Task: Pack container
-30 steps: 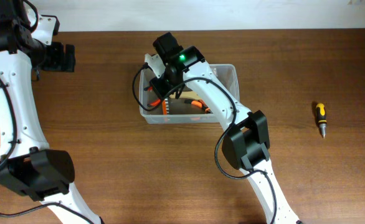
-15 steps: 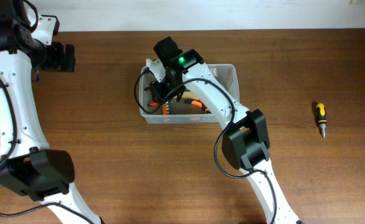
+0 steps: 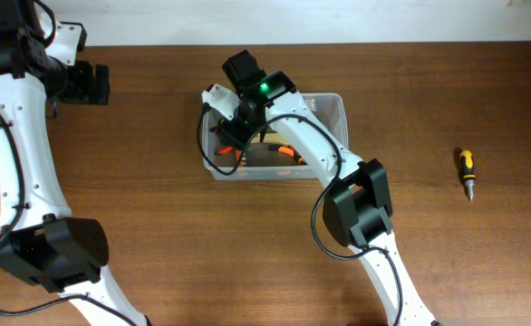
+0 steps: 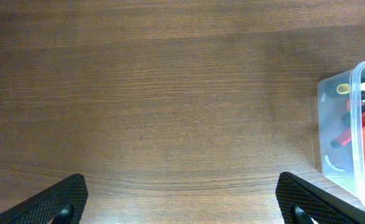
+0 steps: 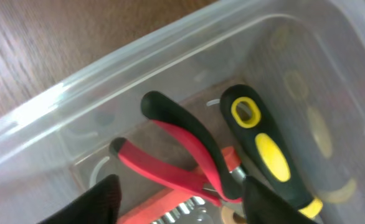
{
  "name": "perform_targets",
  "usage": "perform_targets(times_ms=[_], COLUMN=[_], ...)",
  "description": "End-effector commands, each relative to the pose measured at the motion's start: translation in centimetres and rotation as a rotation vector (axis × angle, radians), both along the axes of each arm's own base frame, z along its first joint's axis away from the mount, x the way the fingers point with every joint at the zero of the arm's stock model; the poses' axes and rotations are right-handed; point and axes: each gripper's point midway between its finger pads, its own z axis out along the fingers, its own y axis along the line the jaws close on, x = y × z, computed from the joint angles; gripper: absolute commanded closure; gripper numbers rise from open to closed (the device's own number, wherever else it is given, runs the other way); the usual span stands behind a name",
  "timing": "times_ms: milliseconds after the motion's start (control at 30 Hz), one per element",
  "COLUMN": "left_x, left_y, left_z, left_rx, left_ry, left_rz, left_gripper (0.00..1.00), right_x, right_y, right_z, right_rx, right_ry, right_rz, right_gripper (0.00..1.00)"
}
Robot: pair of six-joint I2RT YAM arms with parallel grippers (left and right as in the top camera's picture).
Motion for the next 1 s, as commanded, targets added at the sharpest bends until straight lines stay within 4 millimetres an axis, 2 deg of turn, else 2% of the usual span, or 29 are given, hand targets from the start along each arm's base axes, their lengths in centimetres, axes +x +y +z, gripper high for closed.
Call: perform_targets(times_ms=[0,133,233,500,600,700,833,967], left_x=[-0.3,-0.3,-0.3,-0.3,-0.3,-0.3,-0.3,-0.3], left_y=[-0.1,-0.1,-0.1,-0.1,-0.1,-0.1,-0.1,-0.1], left_z=[1.7,1.7,1.7,1.7,1.7,1.7,1.7,1.7], left_rx=[0.000,0.000,0.000,0.000,0.000,0.000,0.000,0.000], left_ry=[-0.044,-0.044,-0.044,-0.044,-0.044,-0.044,-0.044,-0.044], left_rz=[0.008,0.008,0.008,0.008,0.008,0.008,0.008,0.008], left_gripper=[0.01,0.01,0.01,0.01,0.01,0.01,0.01,0.01], right_x=[-0.1,-0.2,-0.2,0.0,0.0,0.1,0.2,0.7], right_y=[0.0,-0.1,0.0,-0.2,-0.4,-0.6,-0.7,-2.2], right_z=[-1.2,-2.3,-2.4,-3.0,-3.6,-3.7,-3.7,-3.7], right_rx=[-0.026,-0.036,-0.035,-0.040,-0.043,-0.040,-0.042,-0.104], right_ry=[-0.007,0.012,0.009,0.009,0.015,0.028,0.033,0.028], right_rz=[0.036,0.033,0.033,0.023,0.020,-0.018,-0.037,-0.114], right_gripper=[0.55,0.56,0.60,0.62,0.68,0.85,0.90,0.95])
